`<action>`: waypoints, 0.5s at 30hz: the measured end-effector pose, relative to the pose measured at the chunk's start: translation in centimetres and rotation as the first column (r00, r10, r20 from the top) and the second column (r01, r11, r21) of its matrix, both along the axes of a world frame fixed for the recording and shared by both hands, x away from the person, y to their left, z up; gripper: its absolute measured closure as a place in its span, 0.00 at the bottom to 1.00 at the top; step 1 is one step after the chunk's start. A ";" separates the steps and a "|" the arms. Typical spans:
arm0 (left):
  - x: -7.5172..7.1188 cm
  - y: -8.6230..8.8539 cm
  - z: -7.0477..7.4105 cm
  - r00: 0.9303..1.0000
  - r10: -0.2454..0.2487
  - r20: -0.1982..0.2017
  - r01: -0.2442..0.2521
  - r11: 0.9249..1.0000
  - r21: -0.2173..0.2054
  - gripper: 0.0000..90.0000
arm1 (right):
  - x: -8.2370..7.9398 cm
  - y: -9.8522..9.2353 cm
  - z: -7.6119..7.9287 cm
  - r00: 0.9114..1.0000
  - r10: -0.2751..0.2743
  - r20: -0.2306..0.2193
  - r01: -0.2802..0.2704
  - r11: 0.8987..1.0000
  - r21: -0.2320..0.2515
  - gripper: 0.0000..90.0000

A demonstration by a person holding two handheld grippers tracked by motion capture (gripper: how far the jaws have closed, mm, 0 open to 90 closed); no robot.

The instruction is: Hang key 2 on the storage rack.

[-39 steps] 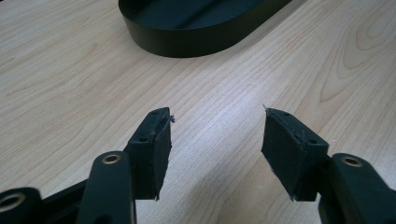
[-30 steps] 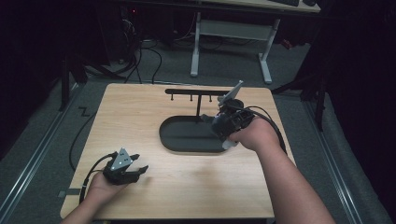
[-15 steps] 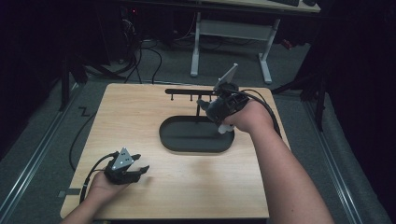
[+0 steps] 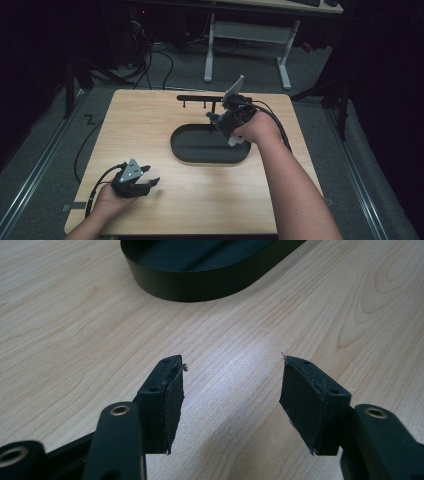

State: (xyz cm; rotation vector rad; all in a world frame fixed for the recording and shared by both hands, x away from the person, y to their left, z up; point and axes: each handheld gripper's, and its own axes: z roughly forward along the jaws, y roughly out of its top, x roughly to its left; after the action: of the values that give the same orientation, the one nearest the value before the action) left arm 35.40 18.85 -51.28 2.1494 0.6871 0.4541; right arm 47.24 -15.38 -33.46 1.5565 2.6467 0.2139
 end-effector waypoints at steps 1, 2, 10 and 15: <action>0.0 0.0 0.0 1.000 -0.001 0.001 0.001 1.000 0.001 0.47 | 0.1 0.0 -0.3 1.000 0.006 0.000 -0.006 1.000 0.003 0.51; 0.0 0.0 0.0 1.000 -0.001 0.002 0.001 1.000 0.002 0.47 | 0.2 -0.1 -0.5 1.000 0.011 0.004 -0.011 1.000 0.006 0.51; 0.0 0.1 -0.1 1.000 0.000 -0.006 0.000 1.000 0.010 0.47 | -0.7 -0.4 0.8 1.000 0.010 0.027 -0.010 1.000 0.017 0.51; -0.2 -0.1 -0.1 1.000 -0.007 0.003 0.007 1.000 0.017 0.47 | -1.4 -0.2 3.8 0.997 0.012 0.082 -0.015 1.000 0.027 0.51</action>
State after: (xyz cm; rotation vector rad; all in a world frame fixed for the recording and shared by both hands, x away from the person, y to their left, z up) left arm 35.18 18.75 -51.38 2.1663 0.6758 0.4615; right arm 45.83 -15.60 -29.71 1.5040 2.6035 0.3091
